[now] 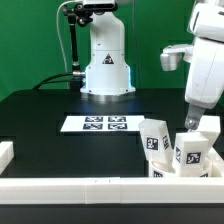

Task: Assemble stool

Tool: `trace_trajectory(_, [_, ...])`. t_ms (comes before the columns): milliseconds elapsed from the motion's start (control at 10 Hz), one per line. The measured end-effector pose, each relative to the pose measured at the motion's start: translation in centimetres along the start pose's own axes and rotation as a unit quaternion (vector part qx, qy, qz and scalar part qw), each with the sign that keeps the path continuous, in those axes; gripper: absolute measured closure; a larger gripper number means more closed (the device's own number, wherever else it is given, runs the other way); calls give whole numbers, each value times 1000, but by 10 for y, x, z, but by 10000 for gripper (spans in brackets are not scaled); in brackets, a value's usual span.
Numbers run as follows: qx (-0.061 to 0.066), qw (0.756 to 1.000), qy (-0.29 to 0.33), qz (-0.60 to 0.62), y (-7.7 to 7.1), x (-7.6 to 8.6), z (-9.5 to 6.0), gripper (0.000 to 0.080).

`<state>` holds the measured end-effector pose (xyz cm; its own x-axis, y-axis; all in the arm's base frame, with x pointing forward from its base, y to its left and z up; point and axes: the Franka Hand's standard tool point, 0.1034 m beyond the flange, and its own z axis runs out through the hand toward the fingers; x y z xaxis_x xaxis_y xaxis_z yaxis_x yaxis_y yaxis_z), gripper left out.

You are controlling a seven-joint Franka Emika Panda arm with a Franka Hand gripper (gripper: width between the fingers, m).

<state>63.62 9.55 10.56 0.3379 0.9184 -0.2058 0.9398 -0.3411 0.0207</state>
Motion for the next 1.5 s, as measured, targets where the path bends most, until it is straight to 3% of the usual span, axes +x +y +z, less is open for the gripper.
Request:
trace_trajectory(400, [4, 1000, -5, -6, -9, 17, -5, 150])
trace_trajectory(900, [8, 1000, -11, 0, -7, 9, 3, 150])
trace_trajectory(1500, [10, 1000, -8, 20, -13, 17, 4, 150])
